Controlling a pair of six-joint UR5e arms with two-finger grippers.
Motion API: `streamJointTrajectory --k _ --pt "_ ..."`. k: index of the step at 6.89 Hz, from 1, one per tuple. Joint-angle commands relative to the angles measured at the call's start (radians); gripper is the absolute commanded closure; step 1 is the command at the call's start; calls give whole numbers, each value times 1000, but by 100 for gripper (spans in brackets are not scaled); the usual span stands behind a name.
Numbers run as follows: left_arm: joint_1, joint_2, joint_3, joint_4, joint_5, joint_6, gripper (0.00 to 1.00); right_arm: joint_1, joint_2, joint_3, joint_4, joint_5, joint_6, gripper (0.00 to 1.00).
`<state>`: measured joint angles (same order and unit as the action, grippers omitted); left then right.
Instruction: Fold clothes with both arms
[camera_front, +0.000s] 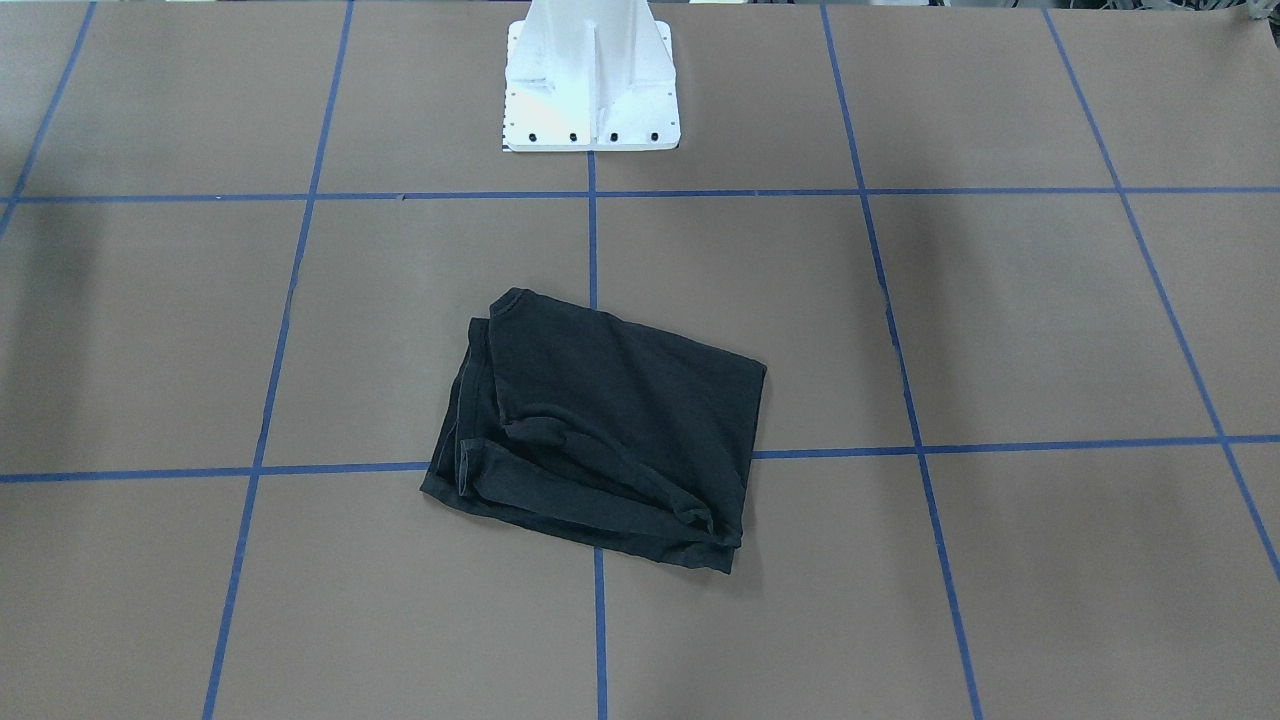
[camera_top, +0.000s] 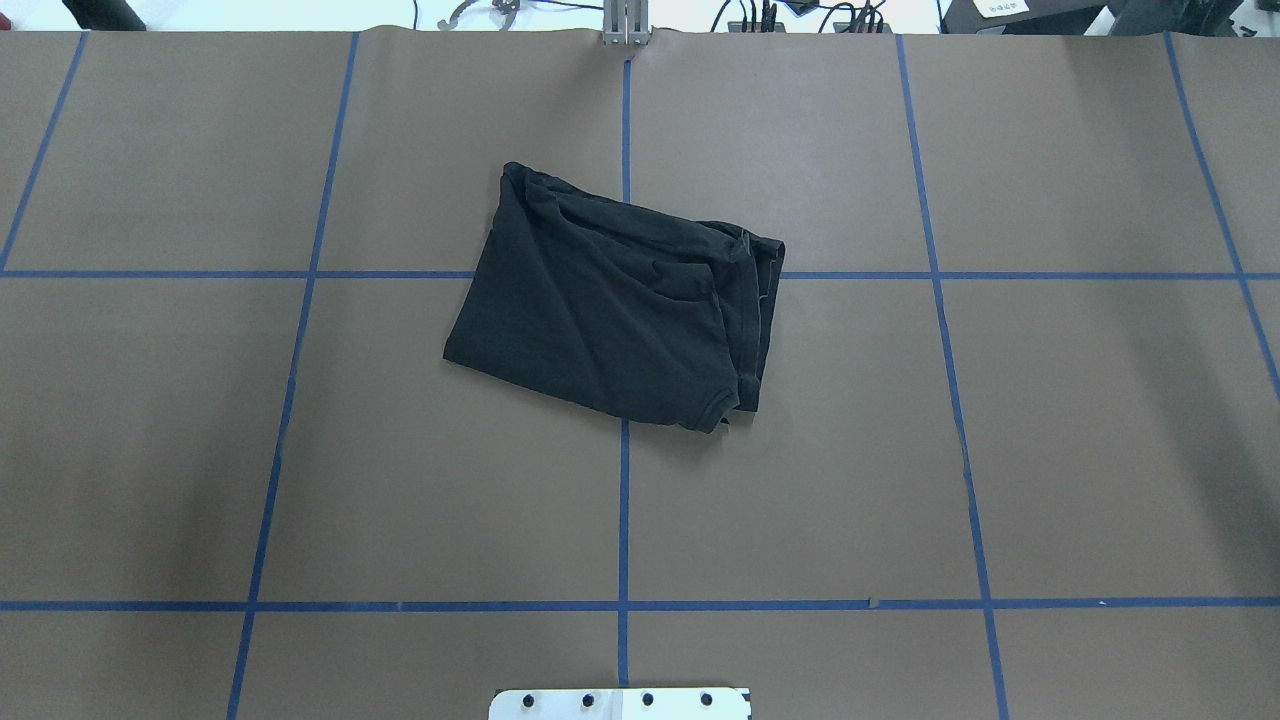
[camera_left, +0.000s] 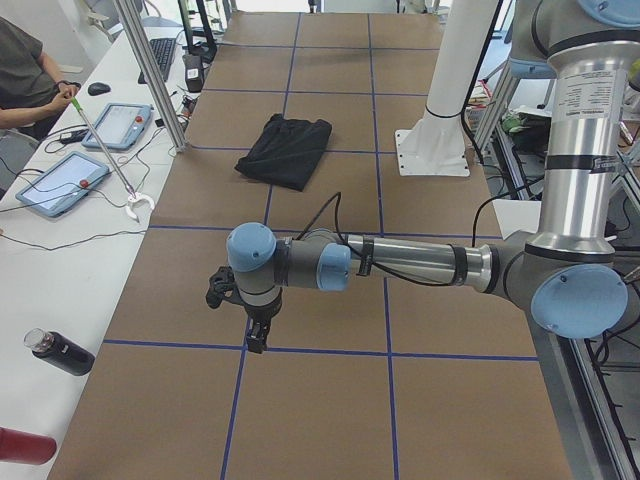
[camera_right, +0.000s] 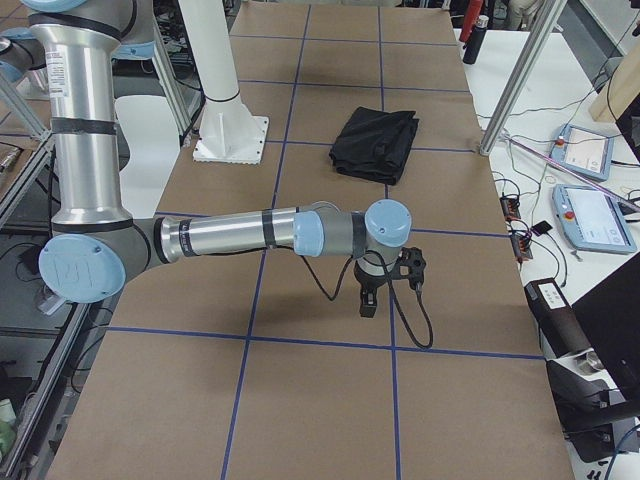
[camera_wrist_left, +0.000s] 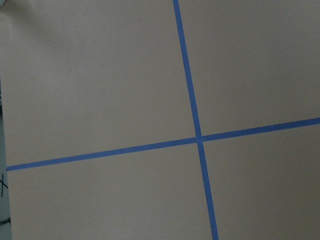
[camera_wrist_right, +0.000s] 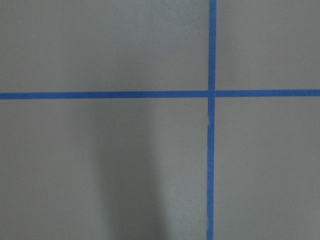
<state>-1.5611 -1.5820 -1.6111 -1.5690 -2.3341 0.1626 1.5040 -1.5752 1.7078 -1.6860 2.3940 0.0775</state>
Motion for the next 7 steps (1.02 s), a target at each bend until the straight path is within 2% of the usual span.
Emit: streamJointTrajectory --k 1,7 --pt "-2 7 10 -6 -18 29 0 10 -26 1 0 -3 -10 0" --pt "-2 8 13 -17 -14 23 0 65 -94 -7 0 -26 -79 0"
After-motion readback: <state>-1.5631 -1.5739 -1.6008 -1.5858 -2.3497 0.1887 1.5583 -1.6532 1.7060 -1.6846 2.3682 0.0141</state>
